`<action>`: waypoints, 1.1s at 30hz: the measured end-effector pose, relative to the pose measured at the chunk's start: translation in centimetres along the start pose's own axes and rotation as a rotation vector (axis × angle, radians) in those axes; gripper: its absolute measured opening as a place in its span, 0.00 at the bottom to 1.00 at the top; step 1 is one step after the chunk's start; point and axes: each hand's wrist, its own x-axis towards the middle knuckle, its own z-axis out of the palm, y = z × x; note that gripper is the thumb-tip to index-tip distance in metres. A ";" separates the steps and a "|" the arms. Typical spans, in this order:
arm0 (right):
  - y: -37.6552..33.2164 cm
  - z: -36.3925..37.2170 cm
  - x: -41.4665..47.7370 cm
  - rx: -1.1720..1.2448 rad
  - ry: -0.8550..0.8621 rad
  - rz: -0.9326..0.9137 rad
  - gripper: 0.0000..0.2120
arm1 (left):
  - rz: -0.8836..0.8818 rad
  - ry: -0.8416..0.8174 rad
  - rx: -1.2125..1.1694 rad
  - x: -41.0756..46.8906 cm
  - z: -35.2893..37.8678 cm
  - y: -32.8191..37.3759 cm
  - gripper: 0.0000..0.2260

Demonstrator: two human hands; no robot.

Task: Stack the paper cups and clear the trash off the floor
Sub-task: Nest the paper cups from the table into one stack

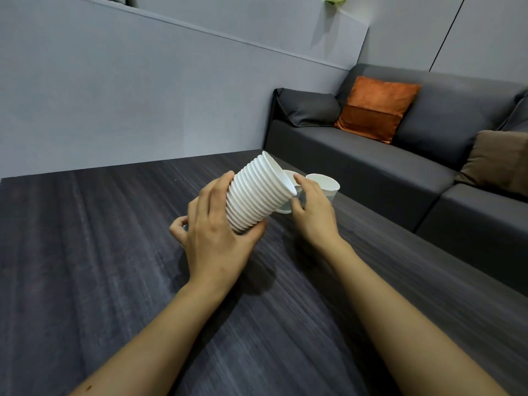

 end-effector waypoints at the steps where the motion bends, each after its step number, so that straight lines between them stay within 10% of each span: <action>1: 0.1 0.1 0.3 -0.033 -0.036 0.000 0.25 | 0.002 0.003 0.004 0.0 0.0 0.0 0.34; 9: -0.7 0.1 0.4 -0.007 0.147 -0.088 0.11 | 0.021 0.008 0.006 0.0 -0.1 0.1 0.35; 17: -4.9 -5.8 -3.2 0.855 0.380 -0.001 0.10 | 0.056 0.047 -0.004 0.6 -0.7 0.5 0.36; 33: -6.9 -5.5 -5.0 0.625 0.128 -0.300 0.06 | 0.076 -0.032 -0.075 0.2 -1.3 1.1 0.35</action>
